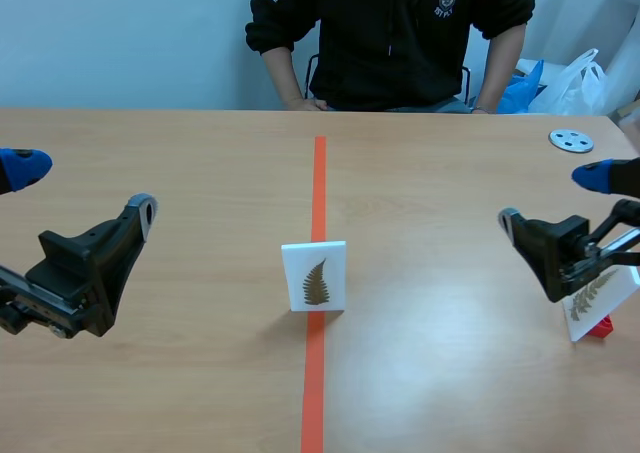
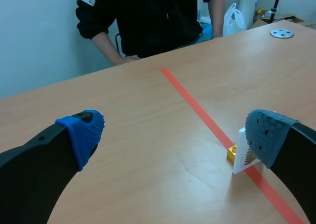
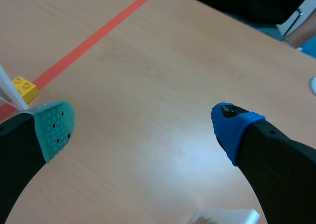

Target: Sort the leaf by its shape. The table is split by an orange tape line. A compound leaf with several leaflets goes to the left side, a simple leaf with one blade goes to the right side. Return to the home posture when a red brick is placed on the table.

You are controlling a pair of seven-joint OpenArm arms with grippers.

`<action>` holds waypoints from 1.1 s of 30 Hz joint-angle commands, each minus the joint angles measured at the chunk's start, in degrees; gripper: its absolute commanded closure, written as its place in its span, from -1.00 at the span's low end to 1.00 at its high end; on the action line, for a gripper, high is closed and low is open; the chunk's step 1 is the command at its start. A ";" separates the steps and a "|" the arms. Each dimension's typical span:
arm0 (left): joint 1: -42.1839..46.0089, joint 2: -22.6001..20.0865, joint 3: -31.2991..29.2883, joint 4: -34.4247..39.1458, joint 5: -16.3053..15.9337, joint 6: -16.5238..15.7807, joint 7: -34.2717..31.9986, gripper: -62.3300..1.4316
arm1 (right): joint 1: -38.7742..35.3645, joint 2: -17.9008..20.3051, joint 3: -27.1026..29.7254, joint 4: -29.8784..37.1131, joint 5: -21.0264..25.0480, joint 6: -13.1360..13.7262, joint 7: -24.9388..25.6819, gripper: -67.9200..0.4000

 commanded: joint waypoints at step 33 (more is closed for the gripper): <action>0.00 0.28 -0.04 0.76 -0.22 0.07 -1.07 -0.97 | 33.20 -16.02 -42.71 -33.24 -5.99 -0.26 3.23 -0.66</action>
